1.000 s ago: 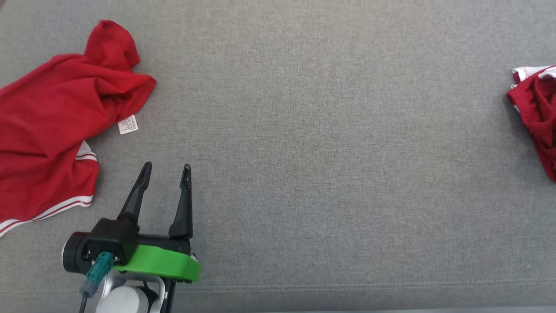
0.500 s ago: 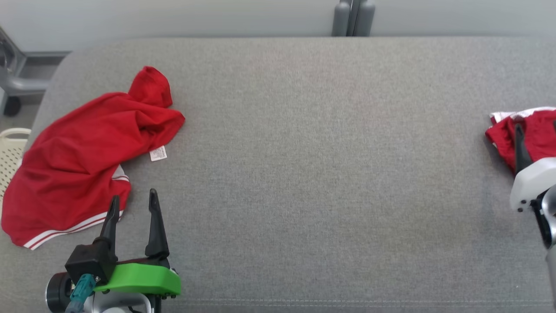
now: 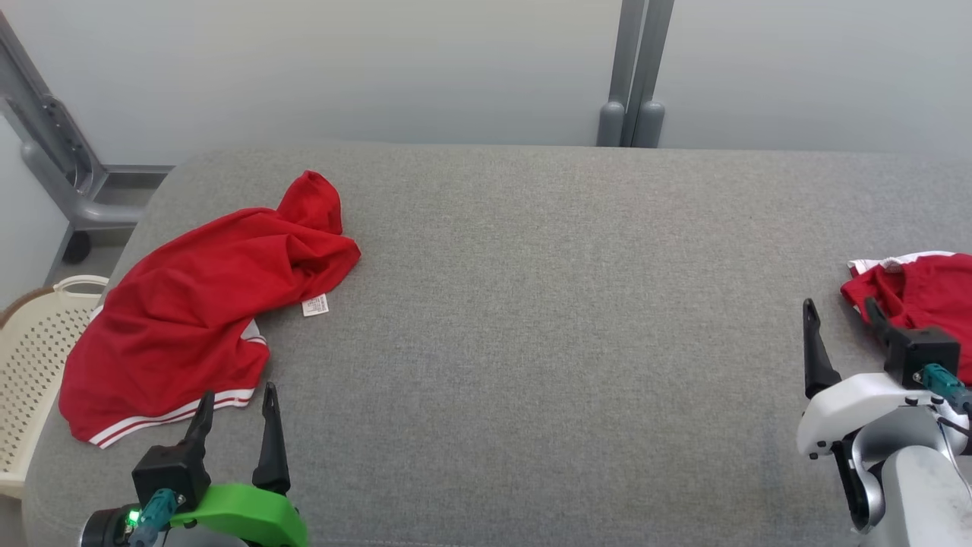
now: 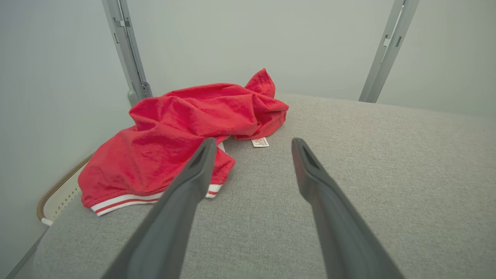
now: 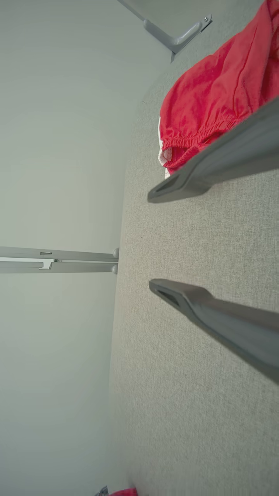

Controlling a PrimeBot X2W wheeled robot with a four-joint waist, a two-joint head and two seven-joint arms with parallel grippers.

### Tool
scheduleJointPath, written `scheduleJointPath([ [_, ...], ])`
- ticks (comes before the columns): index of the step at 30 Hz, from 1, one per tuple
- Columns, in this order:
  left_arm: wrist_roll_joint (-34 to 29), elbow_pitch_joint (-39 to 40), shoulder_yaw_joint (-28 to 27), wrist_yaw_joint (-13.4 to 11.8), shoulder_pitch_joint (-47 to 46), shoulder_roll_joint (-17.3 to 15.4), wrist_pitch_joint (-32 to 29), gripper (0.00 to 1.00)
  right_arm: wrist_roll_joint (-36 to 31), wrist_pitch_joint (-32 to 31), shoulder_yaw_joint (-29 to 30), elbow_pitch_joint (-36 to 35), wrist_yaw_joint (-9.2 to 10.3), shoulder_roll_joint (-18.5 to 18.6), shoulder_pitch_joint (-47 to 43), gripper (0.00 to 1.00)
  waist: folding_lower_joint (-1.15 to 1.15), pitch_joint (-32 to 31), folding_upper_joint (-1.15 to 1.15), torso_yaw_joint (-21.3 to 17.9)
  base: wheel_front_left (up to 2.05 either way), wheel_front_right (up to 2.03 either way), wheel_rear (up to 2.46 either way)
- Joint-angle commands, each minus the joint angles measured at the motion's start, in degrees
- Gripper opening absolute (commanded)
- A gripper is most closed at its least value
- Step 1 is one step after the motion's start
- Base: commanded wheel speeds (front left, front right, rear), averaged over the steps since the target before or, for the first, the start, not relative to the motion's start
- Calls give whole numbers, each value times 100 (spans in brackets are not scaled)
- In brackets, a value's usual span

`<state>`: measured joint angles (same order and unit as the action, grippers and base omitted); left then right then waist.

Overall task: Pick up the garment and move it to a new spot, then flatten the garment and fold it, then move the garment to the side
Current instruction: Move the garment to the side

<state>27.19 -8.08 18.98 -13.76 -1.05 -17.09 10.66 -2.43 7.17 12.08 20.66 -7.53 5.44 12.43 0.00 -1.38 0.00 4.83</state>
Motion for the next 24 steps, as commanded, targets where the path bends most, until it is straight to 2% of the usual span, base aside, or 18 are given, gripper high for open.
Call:
scheduleJointPath([
  [1, 30, -110, 14, 67, 60, -44, 50, 100, 32, -32, -8, -127, 8, -63, -190, 100, 0, -136, 0, 56, 0, 0, 0],
  [9, 131, -534, 106, 395, 104, -65, 186, 100, 180, -220, -219, -542, 8, -230, -765, 100, 0, -314, 0, 12, 0, 0, 0],
  [24, 5, -1004, 92, 366, 258, 48, 417, 100, 610, -387, -606, -866, 8, -251, -1504, 100, 0, -529, 0, -184, 0, 0, 0],
])
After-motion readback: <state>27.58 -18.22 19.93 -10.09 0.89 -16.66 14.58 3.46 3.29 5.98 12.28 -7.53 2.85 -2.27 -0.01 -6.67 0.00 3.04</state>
